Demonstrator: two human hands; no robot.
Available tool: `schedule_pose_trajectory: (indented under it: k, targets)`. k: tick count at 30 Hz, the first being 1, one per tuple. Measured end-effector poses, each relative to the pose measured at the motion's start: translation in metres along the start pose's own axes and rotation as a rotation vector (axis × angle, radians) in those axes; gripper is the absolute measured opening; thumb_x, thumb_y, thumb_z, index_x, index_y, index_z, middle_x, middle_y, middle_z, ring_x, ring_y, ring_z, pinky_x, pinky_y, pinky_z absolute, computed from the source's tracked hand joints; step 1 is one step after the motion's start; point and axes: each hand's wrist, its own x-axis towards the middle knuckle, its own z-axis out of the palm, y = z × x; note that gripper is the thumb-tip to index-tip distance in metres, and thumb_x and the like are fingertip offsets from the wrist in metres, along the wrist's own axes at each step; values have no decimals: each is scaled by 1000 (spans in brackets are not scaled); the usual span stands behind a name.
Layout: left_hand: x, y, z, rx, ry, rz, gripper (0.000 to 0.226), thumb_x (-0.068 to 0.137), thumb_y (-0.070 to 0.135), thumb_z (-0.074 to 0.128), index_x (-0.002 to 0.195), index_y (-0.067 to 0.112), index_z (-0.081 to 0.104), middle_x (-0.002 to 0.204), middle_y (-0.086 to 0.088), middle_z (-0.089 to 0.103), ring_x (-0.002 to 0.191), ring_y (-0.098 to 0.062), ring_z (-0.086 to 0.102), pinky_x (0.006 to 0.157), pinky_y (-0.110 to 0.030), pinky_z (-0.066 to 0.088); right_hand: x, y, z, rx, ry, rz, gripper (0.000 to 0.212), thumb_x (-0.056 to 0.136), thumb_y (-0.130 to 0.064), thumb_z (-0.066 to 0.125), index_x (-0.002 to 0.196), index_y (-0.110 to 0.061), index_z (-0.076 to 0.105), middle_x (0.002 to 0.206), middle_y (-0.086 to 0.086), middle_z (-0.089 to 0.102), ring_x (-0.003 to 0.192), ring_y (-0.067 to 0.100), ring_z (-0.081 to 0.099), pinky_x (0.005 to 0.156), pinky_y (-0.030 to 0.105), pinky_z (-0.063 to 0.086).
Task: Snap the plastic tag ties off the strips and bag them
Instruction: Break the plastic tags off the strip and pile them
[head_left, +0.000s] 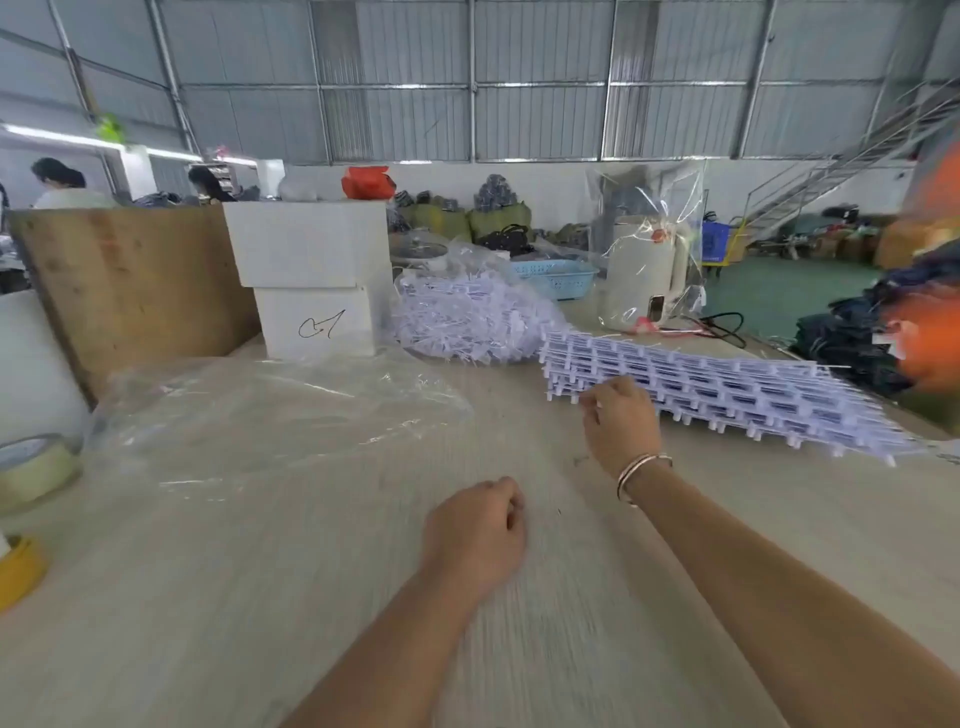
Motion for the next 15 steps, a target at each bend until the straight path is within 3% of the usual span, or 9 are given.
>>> schedule_pose_trajectory:
  k: [4,8,15]
  targets:
    - [1,-5,5,-13,20,0,19,89,34,44,104,35,56,98,15,61,91,-7,56,67,-22,34,26,9,-3,-283,-32,-50,36,93,-20,48,127,-11,50,134,9,46,124,30,42,103,41,32]
    - [2,-6,6,-39,20,7,18,88,36,44,102,37,55,81,16,52,76,-2,46,61,-23,28,39,16,5,-441,-89,-86,41,96,-19,40,137,-13,38,139,7,43,128,27,39,105,39,30]
    - [1,-6,3,-87,-5,5,15,89,36,43,98,37,55,70,18,49,68,-2,45,57,-17,28,58,23,11,-712,-25,-120,27,91,-9,43,115,-13,56,116,9,50,108,28,47,93,37,37]
